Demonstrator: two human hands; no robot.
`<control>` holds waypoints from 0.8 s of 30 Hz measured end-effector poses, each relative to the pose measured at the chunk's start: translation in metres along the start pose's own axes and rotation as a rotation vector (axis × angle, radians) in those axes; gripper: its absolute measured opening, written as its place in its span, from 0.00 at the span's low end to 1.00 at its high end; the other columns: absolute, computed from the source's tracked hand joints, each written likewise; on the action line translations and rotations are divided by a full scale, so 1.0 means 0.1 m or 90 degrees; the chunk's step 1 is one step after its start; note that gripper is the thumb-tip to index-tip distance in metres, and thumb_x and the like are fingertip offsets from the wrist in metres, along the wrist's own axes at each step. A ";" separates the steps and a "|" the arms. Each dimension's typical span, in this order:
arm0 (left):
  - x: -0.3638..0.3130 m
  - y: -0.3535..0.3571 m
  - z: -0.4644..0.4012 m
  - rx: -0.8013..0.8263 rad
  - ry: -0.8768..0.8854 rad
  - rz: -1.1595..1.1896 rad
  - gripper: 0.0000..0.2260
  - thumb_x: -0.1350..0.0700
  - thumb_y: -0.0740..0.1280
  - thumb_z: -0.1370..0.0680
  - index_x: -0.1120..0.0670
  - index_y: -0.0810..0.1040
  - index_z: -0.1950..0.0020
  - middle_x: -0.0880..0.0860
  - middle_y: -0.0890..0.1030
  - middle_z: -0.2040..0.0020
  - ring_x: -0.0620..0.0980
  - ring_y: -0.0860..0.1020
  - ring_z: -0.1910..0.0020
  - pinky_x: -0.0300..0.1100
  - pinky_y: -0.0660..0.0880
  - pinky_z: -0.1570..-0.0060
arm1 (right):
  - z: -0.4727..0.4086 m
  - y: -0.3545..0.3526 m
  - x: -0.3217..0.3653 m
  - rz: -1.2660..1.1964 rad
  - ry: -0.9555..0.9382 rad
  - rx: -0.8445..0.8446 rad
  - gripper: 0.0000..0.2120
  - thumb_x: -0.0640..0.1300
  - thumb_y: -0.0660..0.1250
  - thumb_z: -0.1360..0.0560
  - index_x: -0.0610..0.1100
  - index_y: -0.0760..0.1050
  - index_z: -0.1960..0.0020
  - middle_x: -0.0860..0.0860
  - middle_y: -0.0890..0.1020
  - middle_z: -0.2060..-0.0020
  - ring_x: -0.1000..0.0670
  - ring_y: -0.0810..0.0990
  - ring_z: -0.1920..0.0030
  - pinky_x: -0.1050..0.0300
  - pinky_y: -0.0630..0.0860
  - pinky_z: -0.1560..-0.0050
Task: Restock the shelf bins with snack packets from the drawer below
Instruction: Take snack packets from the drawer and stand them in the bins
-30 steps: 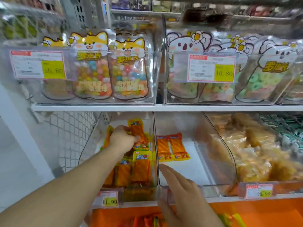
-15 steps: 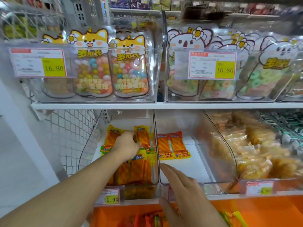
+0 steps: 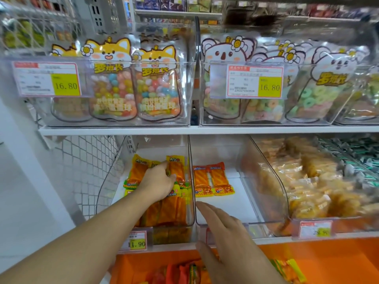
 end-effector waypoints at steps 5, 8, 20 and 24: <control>-0.07 -0.19 0.29 -0.030 0.059 0.060 0.24 0.49 0.64 0.16 0.47 0.66 0.19 0.50 0.73 0.24 0.46 0.79 0.42 0.37 0.71 0.44 | 0.11 -0.12 0.03 -0.029 -0.005 -0.037 0.35 0.56 0.62 0.17 0.63 0.46 0.17 0.69 0.54 0.20 0.59 0.53 0.20 0.55 0.58 0.20; -0.12 -0.30 0.61 -0.052 0.096 0.123 0.23 0.50 0.66 0.17 0.45 0.70 0.21 0.44 0.75 0.27 0.45 0.74 0.30 0.45 0.71 0.30 | 0.22 -0.23 0.06 -0.058 -0.022 -0.064 0.32 0.57 0.60 0.16 0.62 0.48 0.17 0.67 0.55 0.20 0.59 0.54 0.20 0.56 0.60 0.21; -0.63 0.09 2.54 -0.058 0.192 0.267 0.10 0.56 0.70 0.20 0.43 0.80 0.41 0.38 0.82 0.49 0.36 0.79 0.47 0.27 0.73 0.51 | 1.12 -0.62 -0.65 -0.072 0.091 -0.128 0.09 0.45 0.68 0.19 0.46 0.79 0.39 0.51 0.83 0.46 0.50 0.80 0.44 0.56 0.74 0.44; -0.34 0.98 2.79 0.066 0.120 0.214 0.09 0.54 0.70 0.20 0.41 0.79 0.43 0.38 0.81 0.49 0.35 0.79 0.50 0.32 0.72 0.52 | 1.31 -0.19 -1.23 0.012 0.186 -0.019 0.04 0.42 0.68 0.22 0.45 0.78 0.48 0.48 0.84 0.54 0.43 0.81 0.50 0.53 0.71 0.55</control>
Point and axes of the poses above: each hand's wrist, its own z-axis away from the middle knuckle, its own y-axis out of the palm, x = y × z, the point moved 10 cm from there along -z, towards the middle knuckle
